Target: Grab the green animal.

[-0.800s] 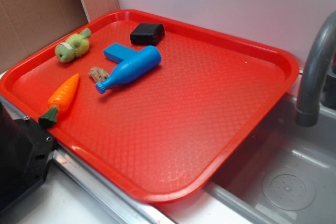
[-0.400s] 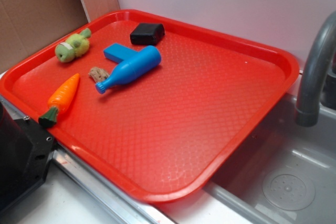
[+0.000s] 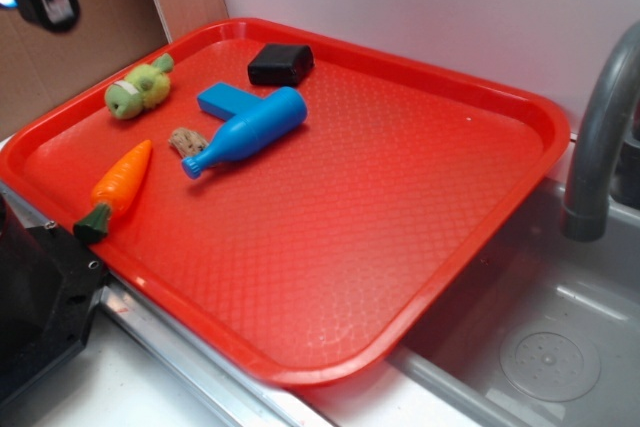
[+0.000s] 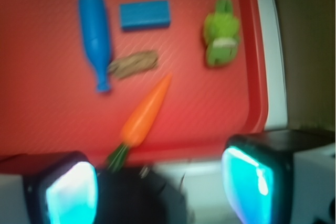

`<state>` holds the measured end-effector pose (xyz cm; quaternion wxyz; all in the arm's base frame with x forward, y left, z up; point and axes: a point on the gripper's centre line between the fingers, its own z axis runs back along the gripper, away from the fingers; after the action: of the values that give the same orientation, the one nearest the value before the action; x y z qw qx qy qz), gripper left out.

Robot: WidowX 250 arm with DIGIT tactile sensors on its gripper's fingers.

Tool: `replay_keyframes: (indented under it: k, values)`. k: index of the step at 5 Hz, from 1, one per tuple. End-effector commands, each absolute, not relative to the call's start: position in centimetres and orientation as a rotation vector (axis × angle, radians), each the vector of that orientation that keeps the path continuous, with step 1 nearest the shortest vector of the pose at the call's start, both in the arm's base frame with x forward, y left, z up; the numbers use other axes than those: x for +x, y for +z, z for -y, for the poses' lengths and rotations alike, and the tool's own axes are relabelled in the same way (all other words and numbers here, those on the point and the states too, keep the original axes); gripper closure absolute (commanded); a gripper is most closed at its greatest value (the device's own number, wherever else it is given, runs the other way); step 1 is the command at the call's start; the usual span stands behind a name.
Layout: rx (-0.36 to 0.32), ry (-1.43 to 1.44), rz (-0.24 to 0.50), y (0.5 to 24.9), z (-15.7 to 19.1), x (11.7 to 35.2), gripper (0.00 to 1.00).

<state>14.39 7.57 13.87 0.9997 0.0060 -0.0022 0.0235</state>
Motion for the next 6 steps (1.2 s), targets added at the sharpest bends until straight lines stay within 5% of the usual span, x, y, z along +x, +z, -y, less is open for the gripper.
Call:
replay_keyframes:
  k: [1, 3, 6]
  values:
    - [0.042, -0.053, 0.033, 9.8, -13.5, 17.2, 0.00]
    - [0.078, -0.162, 0.163, 6.8, -15.3, 20.9, 0.00]
    - [0.065, -0.258, 0.126, 1.8, -9.9, 23.5, 0.00]
